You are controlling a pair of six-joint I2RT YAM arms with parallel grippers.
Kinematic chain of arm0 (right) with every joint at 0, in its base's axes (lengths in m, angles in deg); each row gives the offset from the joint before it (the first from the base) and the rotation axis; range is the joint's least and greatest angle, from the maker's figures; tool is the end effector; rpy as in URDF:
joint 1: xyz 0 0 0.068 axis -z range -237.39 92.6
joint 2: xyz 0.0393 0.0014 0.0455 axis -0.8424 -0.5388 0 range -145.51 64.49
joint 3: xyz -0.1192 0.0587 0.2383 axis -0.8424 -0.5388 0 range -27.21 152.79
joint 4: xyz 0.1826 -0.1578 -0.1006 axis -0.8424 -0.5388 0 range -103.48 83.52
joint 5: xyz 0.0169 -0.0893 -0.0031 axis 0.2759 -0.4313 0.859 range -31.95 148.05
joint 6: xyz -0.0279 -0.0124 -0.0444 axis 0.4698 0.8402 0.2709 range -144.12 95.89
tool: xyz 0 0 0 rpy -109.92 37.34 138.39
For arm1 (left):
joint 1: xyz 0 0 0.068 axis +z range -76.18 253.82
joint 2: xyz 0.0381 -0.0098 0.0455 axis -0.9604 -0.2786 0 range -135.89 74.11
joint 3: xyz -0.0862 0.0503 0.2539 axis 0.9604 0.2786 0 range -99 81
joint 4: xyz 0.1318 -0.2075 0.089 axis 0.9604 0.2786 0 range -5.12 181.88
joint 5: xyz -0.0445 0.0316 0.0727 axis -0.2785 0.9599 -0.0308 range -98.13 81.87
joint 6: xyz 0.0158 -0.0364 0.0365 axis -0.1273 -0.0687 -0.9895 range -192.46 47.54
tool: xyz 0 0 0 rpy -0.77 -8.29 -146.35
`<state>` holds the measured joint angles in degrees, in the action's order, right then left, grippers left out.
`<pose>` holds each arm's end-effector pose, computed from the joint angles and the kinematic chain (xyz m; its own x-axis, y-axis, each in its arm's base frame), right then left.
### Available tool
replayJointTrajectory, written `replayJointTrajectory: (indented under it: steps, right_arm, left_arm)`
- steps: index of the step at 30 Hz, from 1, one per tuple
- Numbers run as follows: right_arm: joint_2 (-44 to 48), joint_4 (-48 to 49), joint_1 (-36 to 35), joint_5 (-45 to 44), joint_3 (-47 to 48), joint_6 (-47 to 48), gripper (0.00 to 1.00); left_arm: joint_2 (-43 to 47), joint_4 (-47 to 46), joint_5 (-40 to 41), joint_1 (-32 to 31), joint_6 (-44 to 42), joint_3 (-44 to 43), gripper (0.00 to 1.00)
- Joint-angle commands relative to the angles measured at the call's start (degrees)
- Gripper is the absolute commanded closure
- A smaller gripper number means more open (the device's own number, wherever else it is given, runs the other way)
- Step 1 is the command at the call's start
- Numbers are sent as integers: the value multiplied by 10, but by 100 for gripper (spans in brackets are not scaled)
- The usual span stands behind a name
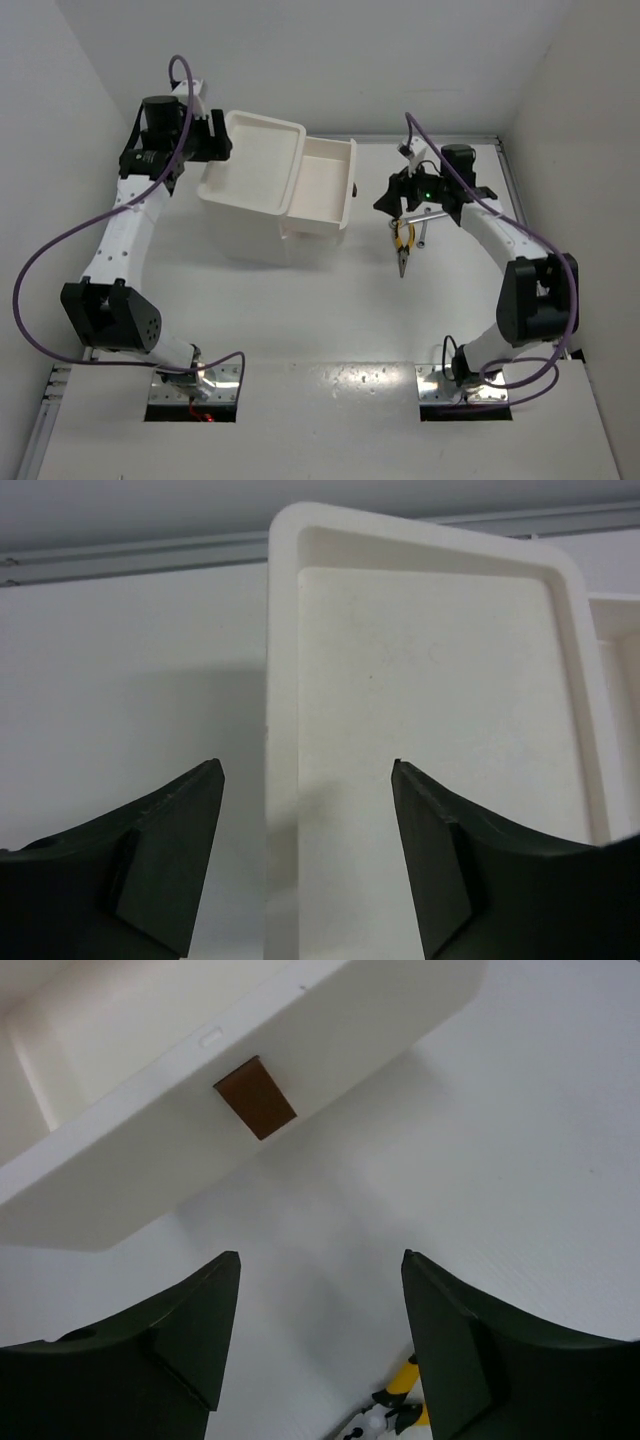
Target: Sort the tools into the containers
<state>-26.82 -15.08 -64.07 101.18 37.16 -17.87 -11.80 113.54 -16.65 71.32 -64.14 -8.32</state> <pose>0.3479 0.0651 0.2619 -0.5045 -0.1389 -0.8522 -0.6964 0.6489 0.3065 0.3403 -0.0202 0.4048 -0.4472 -0.1237 -0.8858 0.1135 0.9745 -0.1933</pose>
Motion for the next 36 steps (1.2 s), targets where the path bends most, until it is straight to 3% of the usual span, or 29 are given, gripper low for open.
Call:
replayJointTrajectory:
  steps: [1,3,5,8,11,15,20,36]
  right_arm:
    - [56,67,4,-68,-26,-44,32]
    - [78,57,11,-124,-43,-80,26]
    - [78,14,17,-131,-36,-72,31]
    - [62,-83,28,-197,-2,-118,51]
    - [28,-197,34,-276,29,-183,53]
    - [53,-183,28,-348,-33,-248,48]
    - [18,-165,22,-336,-61,-289,55]
    - [-139,-105,38,-327,19,-284,56]
  left_arm:
    - [34,-23,20,3,-12,-43,24]
    - [48,-40,45,3,-5,-62,13]
    - [66,-69,95,3,0,-78,1]
    - [79,-91,161,3,6,-98,0]
    - [86,-91,232,3,6,-105,0]
    - [101,-91,272,3,11,-59,0]
    - [122,-91,267,3,11,-21,0]
    - [122,-75,249,24,10,-10,0]
